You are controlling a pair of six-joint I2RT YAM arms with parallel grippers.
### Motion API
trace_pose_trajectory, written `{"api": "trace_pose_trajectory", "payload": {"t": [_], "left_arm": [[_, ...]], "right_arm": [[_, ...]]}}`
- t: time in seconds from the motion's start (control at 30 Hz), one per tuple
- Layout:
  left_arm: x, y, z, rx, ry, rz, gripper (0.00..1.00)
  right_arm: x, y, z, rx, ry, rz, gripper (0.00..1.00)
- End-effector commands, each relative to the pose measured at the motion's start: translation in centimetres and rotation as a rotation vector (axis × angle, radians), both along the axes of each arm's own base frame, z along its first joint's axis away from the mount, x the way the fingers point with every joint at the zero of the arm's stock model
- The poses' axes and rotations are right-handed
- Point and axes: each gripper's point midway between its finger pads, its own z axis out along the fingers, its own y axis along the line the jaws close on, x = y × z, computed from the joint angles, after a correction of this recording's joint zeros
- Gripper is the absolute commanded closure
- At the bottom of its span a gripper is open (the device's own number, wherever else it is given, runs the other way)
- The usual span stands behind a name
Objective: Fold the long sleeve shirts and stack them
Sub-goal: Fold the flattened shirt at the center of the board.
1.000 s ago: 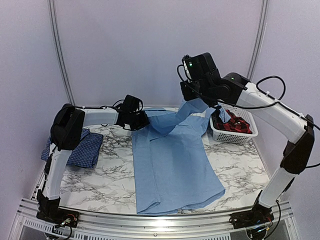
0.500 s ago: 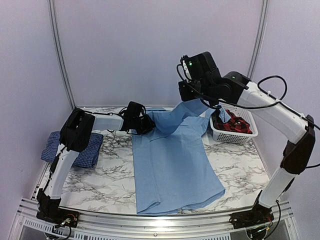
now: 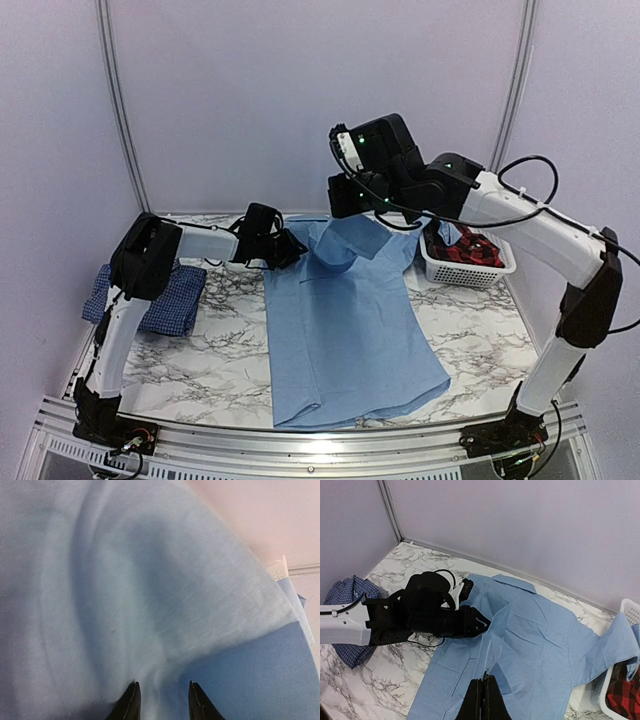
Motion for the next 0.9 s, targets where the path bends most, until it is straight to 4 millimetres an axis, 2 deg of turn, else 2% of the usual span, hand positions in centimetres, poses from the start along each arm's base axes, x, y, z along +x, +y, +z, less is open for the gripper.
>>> {"api": "trace_pose_trajectory", "payload": {"t": [0.0,0.1,0.17,0.23,0.3,0.4,0.53,0.6,0.63,0.67,0.73,0.87], "left_arm": [[-0.3,3.5,4.6,0.022,-0.056,0.055,0.68],[-1.7,6.8,4.5,0.100,-0.041,0.095,0.69],[-2.6,8.6,5.2,0.121,-0.046,0.106,0.69],[-3.6,10.0,5.1,0.140,-0.034,0.104,0.69],[-4.9,10.7,4.9,0.139,-0.013,0.078,0.67],[-7.7,10.9,4.0,0.133,0.028,0.017,0.63],[-11.9,10.8,3.2,0.101,0.068,-0.067,0.54],[-14.1,10.5,3.1,0.089,0.076,-0.115,0.51],[-15.2,10.3,3.1,0.095,0.073,-0.143,0.49],[-16.3,10.1,3.1,0.101,0.073,-0.164,0.47],[-18.4,9.8,3.1,0.109,0.078,-0.200,0.43],[-22.2,9.2,3.6,0.144,0.063,-0.268,0.39]], "right_arm": [[-1.2,4.4,-3.5,0.085,0.112,0.144,1.00],[-2.4,6.9,-7.5,0.049,0.176,0.201,1.00],[-3.5,8.8,-10.1,0.039,0.225,0.249,1.00],[-4.9,10.6,-12.4,0.034,0.267,0.294,1.00],[-6.0,11.8,-13.9,0.029,0.283,0.323,1.00],[-6.6,12.2,-14.8,0.035,0.297,0.348,0.77],[-6.9,10.8,-14.3,0.040,0.261,0.347,0.43],[-6.7,9.1,-15.3,0.012,0.263,0.309,0.33],[-6.2,8.2,-15.5,0.012,0.265,0.285,0.32],[-5.9,7.0,-16.7,0.003,0.290,0.259,0.32],[-5.1,5.3,-17.6,0.042,0.335,0.242,0.33],[-3.2,2.4,-17.6,0.152,0.357,0.227,0.33]]}}
